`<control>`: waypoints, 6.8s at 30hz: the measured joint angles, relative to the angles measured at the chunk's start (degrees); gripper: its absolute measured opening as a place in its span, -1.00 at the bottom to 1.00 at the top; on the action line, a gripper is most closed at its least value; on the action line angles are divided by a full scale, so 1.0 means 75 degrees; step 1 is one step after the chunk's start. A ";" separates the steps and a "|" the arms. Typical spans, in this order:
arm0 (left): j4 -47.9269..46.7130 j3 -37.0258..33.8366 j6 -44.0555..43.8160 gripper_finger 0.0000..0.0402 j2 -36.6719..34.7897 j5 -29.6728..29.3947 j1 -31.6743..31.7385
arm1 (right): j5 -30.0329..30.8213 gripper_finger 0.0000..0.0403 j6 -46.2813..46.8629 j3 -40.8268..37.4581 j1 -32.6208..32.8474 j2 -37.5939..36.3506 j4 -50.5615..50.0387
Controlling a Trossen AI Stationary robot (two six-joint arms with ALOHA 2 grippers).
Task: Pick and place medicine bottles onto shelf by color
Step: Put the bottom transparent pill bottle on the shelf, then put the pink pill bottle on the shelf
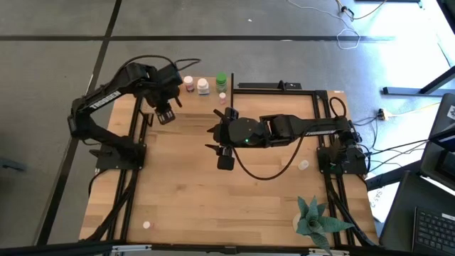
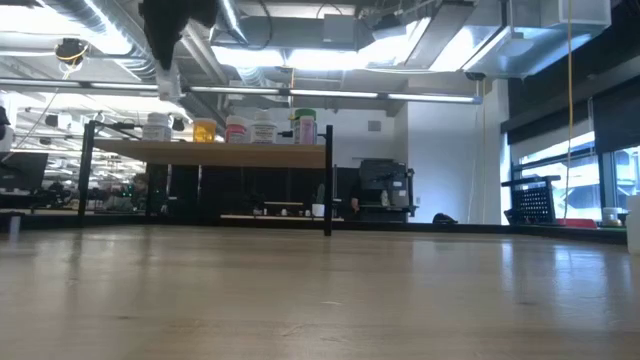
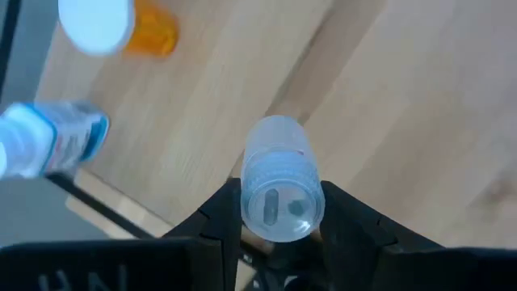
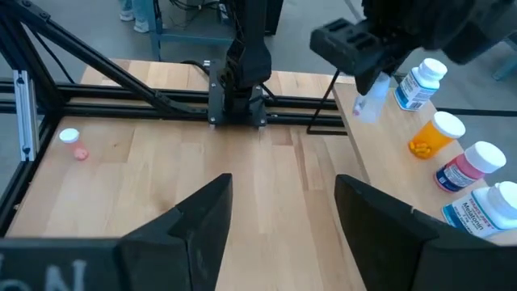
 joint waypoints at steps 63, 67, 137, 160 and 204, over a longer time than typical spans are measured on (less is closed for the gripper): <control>0.1217 -0.1925 -0.1166 -0.40 -0.0008 -0.0104 0.3052 | 0.1014 0.10 0.1349 -0.0006 -0.0026 0.0000 -0.0174; 0.1216 -0.1925 -0.1166 -0.40 -0.0008 -0.0101 0.3052 | 0.0726 0.10 0.1346 -0.0006 -0.0024 0.0000 -0.0174; 0.1482 -0.1925 -0.1212 0.16 -0.2502 -0.0225 0.2238 | 0.0519 0.10 0.1345 -0.0006 -0.0025 0.0006 -0.0175; 0.1503 -0.1922 -0.0511 0.14 -0.3061 0.2172 -0.3379 | 0.0519 0.10 0.1344 -0.0006 -0.0025 0.0006 -0.0174; 0.3226 -0.1919 -1.2971 0.13 0.1543 0.1974 -1.1470 | -0.3148 0.10 -0.0843 -0.0006 -0.0026 0.0006 -0.0220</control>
